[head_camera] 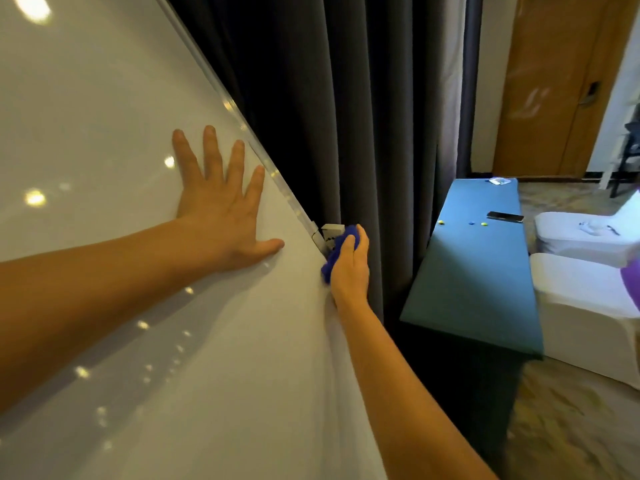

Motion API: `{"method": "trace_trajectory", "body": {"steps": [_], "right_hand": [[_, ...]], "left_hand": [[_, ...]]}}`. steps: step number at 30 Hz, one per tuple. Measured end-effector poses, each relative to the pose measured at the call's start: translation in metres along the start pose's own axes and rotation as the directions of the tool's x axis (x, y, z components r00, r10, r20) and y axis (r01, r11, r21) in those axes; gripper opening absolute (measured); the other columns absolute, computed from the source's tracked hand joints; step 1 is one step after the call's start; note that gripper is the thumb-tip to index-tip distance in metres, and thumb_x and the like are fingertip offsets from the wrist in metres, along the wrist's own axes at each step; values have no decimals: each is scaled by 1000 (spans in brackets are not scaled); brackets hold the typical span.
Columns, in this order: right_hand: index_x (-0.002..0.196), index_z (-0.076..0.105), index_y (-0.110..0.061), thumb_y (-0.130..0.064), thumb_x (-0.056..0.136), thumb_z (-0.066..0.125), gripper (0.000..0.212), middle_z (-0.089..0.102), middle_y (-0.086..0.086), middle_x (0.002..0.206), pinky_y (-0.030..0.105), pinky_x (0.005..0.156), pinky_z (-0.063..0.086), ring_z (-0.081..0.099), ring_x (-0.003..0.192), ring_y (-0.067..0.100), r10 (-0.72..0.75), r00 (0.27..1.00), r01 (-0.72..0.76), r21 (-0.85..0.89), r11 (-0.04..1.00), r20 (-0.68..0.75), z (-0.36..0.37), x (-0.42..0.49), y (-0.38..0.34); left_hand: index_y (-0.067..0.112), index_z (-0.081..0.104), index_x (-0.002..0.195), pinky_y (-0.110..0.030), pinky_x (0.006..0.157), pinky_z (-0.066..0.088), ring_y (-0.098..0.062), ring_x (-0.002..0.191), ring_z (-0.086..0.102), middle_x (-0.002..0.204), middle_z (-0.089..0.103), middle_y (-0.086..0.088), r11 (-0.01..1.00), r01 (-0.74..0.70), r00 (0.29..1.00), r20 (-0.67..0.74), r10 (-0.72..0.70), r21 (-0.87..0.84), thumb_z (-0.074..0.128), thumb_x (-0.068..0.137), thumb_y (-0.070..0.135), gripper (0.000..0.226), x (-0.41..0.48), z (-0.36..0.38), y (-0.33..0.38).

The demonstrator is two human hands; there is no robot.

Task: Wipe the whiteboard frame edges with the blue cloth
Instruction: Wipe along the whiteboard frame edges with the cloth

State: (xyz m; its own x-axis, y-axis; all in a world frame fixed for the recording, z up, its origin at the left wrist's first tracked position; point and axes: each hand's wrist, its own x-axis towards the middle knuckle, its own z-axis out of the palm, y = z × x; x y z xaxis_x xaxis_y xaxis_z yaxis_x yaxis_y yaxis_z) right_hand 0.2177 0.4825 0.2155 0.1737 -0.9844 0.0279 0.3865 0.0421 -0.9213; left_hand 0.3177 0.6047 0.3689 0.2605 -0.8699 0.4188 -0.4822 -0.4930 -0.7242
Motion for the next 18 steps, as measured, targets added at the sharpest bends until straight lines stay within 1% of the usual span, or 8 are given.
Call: {"method": "trace_trajectory", "body": {"steps": [2, 4, 7, 10, 12, 15, 16, 18], "right_hand": [[145, 30, -34, -45, 103, 30, 44, 60, -13, 121, 15, 81, 44, 58, 97, 2, -131, 991, 130, -165, 978, 8, 12, 2, 11], [139, 32, -38, -51, 101, 27, 40, 66, -20, 98, 19, 78, 46, 63, 86, 2, -156, 985, 169, -270, 948, 67, 9, 9, 20], [125, 43, -33, -59, 98, 25, 41, 61, -10, 87, 32, 75, 47, 60, 81, 11, -86, 979, 167, -492, 854, 183, -16, 16, 50], [112, 50, -24, -53, 99, 32, 37, 60, -2, 96, 27, 69, 40, 53, 75, 9, 2, 972, 169, -711, 683, 234, -57, 23, 82], [127, 44, -17, -42, 103, 32, 36, 57, 1, 107, 27, 75, 38, 50, 76, 8, 83, 978, 95, -754, 650, 194, -82, 21, 99], [127, 47, -15, -43, 103, 25, 43, 56, 5, 96, 35, 80, 38, 53, 87, 21, 191, 980, -97, -722, 686, 50, -92, 6, 104], [125, 48, -15, -42, 103, 24, 42, 57, 4, 94, 36, 79, 39, 55, 88, 23, 179, 983, -103, -699, 707, 36, -87, 2, 101], [121, 47, -20, -40, 102, 24, 36, 61, 2, 93, 35, 75, 42, 58, 85, 22, 58, 994, 19, -661, 750, 94, -66, -7, 88]], "left_hand": [[20, -10, 154, -79, 102, -11, -59, 140, -19, 161, -14, -23, 1000, 9, 1000, 6, -9, 17, 3, 65, 93, 116, 0, 2, -1], [19, -10, 154, -78, 104, -10, -59, 140, -18, 161, -14, -23, 1000, 13, 1000, 20, -13, 13, 3, 66, 93, 115, -2, 2, -4], [20, -10, 154, -77, 106, -7, -58, 141, -17, 161, -15, -24, 1000, 22, 1000, 18, -23, 9, 3, 66, 93, 116, -4, 6, -8], [20, -11, 154, -77, 108, -4, -58, 141, -15, 160, -16, -24, 999, 25, 1000, 14, -25, 21, 0, 64, 93, 117, -5, 5, -6], [21, -11, 154, -77, 107, -3, -58, 141, -15, 161, -15, -23, 999, 21, 1000, 7, -21, 34, -2, 63, 93, 117, -6, 2, 0], [22, -10, 154, -79, 104, -4, -58, 142, -15, 163, -14, -18, 999, -15, 1000, 23, 14, 35, -1, 63, 93, 116, -8, 3, 18], [21, -9, 155, -80, 104, -3, -57, 142, -14, 163, -14, -18, 999, -34, 999, 34, 33, 39, 1, 64, 93, 116, -10, 3, 28], [18, -9, 154, -80, 105, -1, -58, 142, -13, 162, -13, -20, 997, -62, 997, 49, 61, 38, 5, 65, 93, 118, -15, 7, 46]]}}
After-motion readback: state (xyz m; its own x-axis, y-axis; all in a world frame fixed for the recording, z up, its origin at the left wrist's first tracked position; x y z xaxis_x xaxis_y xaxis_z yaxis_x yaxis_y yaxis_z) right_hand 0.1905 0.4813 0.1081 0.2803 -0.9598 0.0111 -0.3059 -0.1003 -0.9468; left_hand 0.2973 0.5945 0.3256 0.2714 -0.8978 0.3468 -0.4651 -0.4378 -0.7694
